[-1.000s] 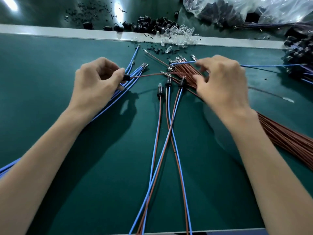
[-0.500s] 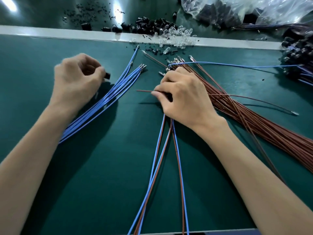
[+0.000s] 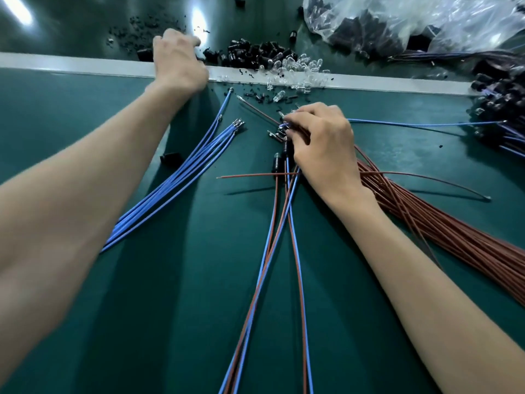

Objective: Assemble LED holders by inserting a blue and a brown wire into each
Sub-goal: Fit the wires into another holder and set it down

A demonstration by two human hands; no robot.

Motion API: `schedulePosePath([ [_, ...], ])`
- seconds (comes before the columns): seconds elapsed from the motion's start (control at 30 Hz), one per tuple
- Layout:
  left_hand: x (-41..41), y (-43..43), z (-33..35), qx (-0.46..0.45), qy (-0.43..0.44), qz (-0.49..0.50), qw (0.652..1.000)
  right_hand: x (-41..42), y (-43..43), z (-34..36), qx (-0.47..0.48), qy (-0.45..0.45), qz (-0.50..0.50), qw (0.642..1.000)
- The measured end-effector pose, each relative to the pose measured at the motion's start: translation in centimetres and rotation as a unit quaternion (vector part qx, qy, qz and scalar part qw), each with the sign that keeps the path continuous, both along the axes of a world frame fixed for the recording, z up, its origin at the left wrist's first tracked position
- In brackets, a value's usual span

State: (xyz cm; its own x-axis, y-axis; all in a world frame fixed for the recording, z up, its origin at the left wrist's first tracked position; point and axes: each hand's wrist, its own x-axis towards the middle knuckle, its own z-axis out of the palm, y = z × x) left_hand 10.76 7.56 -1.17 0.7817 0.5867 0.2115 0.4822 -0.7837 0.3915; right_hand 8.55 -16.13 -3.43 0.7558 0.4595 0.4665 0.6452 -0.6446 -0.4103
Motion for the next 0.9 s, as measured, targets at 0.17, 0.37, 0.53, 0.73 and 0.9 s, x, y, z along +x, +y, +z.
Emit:
schedulePosePath([
  [0.17,2.0,1.8,-1.1,0.01,-0.019,-0.005,1.0,-0.2,-0.2,-0.1,0.017,-0.002,0.006,1.0],
  [0.37,1.4,1.5,-1.5,0.01,-0.104,0.006,0.994,-0.1,-0.2,-0.1,0.028,-0.009,0.006,1.0],
  [0.53,-2.0,-2.1,-0.4,-0.007,-0.153,-0.089,0.984,-0.6,-0.2,0.0,0.065,-0.04,0.026,0.997],
  [0.73,-7.5,-7.4,0.9,-0.141,-0.154,-0.198,0.958,-0.8,-0.5,0.3,0.09,-0.087,0.1,0.987],
  [0.9,-12.4,-9.4,0.7,-0.286,-0.226,-0.191,0.911,-1.2,-1.0,0.7,0.072,-0.119,0.175,0.975],
])
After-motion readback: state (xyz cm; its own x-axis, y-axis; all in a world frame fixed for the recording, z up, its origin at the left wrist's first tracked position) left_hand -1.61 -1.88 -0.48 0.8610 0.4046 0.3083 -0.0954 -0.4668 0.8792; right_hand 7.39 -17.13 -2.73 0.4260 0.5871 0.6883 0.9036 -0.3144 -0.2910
